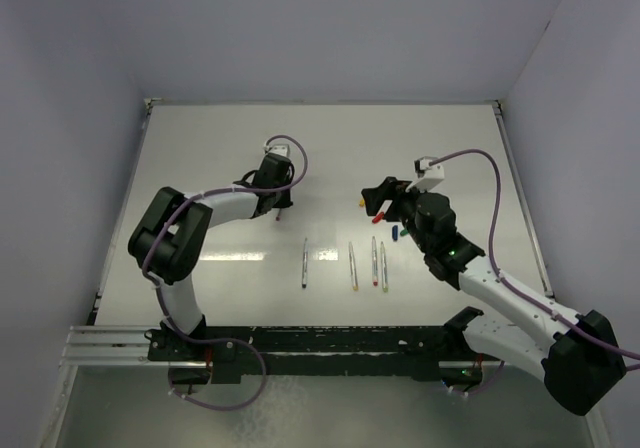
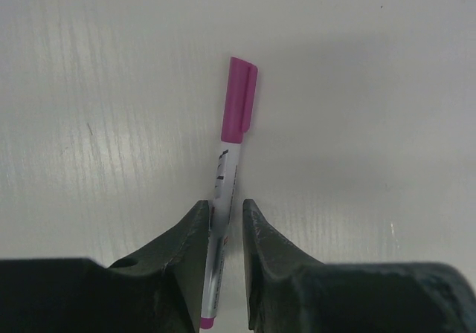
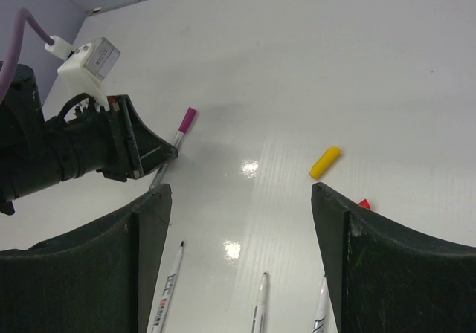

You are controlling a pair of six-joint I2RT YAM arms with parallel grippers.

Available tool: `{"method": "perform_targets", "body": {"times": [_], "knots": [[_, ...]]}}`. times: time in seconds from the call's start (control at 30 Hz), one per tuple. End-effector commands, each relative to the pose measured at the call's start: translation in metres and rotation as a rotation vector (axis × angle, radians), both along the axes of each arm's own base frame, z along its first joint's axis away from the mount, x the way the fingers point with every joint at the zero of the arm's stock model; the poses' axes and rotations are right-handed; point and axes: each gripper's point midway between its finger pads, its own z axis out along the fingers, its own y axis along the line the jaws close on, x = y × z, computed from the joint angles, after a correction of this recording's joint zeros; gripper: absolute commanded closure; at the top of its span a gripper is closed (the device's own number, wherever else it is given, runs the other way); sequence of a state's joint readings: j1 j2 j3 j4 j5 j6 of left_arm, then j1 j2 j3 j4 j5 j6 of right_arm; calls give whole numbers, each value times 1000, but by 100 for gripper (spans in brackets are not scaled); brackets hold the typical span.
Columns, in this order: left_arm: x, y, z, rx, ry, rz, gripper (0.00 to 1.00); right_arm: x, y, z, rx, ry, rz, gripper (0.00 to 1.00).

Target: Insert the pens into the pen caps

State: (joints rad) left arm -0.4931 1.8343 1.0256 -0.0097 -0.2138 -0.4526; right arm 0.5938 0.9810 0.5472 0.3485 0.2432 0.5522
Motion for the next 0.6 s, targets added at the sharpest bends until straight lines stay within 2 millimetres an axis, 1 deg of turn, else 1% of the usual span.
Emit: {"method": "perform_targets", "body": {"times": [0.0, 0.13, 0.2, 0.23, 0.3, 0.37, 0.4, 0.47, 0.57], "knots": [[16, -15, 45, -94, -101, -14, 72, -1, 3, 13, 47, -36, 6, 22], [9, -20, 61, -132, -121, -49, 71, -3, -6, 11, 44, -31, -32, 22], [3, -15, 65, -112, -121, -54, 73, -4, -13, 9, 43, -21, -67, 21], [0, -13, 67, -100, -122, -55, 73, -4, -17, 8, 42, -18, -86, 19], [-8, -10, 73, -86, -125, -66, 73, -4, -29, 2, 25, 6, -148, 10], [-20, -11, 81, -83, -133, -88, 73, -2, -41, -4, 7, 31, -218, 1], [-26, -13, 88, -85, -142, -101, 72, -2, -47, -8, -4, 47, -250, 0], [-40, -17, 89, -78, -129, -125, 72, -1, -55, -17, -28, 84, -297, 0], [-66, -28, 83, -53, -83, -182, 70, 1, -61, -33, -70, 157, -330, 0]]}}
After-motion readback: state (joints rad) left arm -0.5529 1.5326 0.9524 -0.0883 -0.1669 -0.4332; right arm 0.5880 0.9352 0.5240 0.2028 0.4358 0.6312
